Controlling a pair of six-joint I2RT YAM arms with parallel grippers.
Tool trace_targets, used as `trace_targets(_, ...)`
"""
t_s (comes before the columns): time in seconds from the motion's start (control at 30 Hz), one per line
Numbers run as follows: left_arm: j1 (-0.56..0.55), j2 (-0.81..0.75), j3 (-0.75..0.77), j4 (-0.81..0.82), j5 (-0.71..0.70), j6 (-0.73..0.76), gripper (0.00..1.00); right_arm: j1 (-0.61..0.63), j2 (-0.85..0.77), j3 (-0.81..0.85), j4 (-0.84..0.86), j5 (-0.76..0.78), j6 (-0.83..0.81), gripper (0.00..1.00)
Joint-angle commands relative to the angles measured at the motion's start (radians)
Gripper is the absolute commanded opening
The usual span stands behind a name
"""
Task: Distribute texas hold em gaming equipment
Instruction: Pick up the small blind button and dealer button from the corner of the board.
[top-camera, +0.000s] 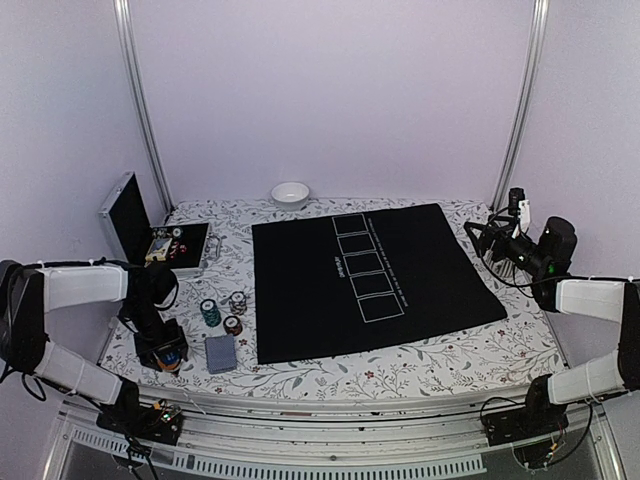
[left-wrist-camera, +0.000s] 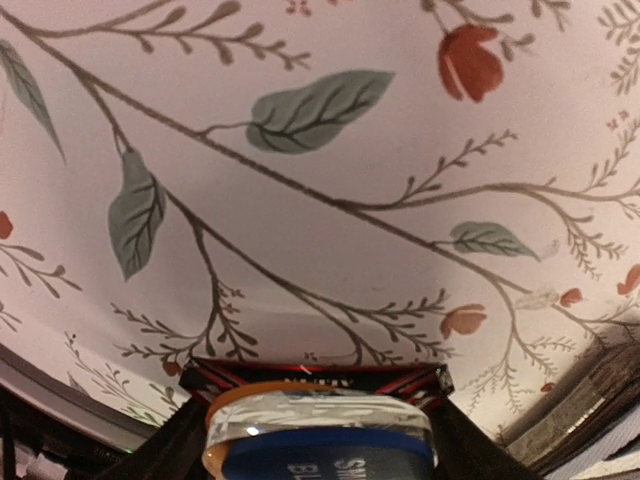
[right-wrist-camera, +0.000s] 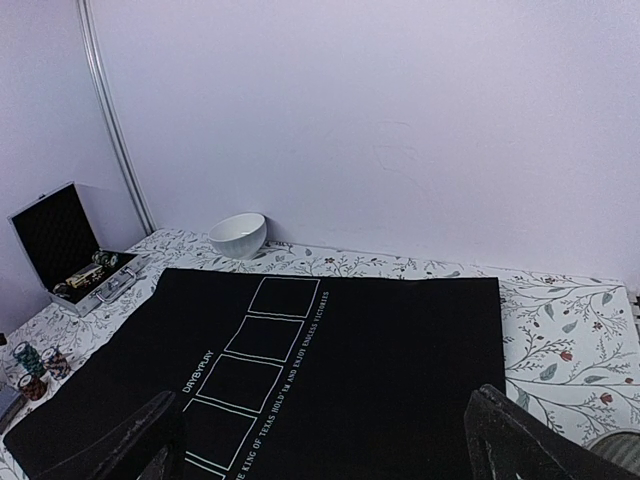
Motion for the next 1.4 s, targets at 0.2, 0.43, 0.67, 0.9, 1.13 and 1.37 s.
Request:
trace_targets(0.2,-0.010,0.030,0.002,0.079,-0.002,0.011,0.53,-0.002,-0.007,0.023,-0.001,0.014,0.009,0.99)
trace_targets(0.43,0.014,0.131,0.068,0.152,-0.066,0.067,0.49,-0.002,-0.012,0.022,-0.002,0.015,0.009,0.99)
trace_targets(0.67,0.018,0.140,0.124,0.128,-0.065,0.075,0.48,-0.002,-0.012,0.022,-0.002,0.015,0.009,0.99)
trace_targets(0.9,0.018,0.072,0.171,0.033,-0.097,0.077,0.49,-0.002,-0.002,0.027,-0.002,0.008,0.011,0.99)
trace_targets(1.13,0.019,0.085,0.206,0.001,-0.091,0.114,0.48,-0.003,-0.001,0.027,-0.004,0.000,0.020,0.99)
trace_targets(1.37,0.017,0.085,0.251,-0.028,-0.088,0.147,0.35,-0.003,-0.005,0.027,-0.002,-0.002,0.020,0.99)
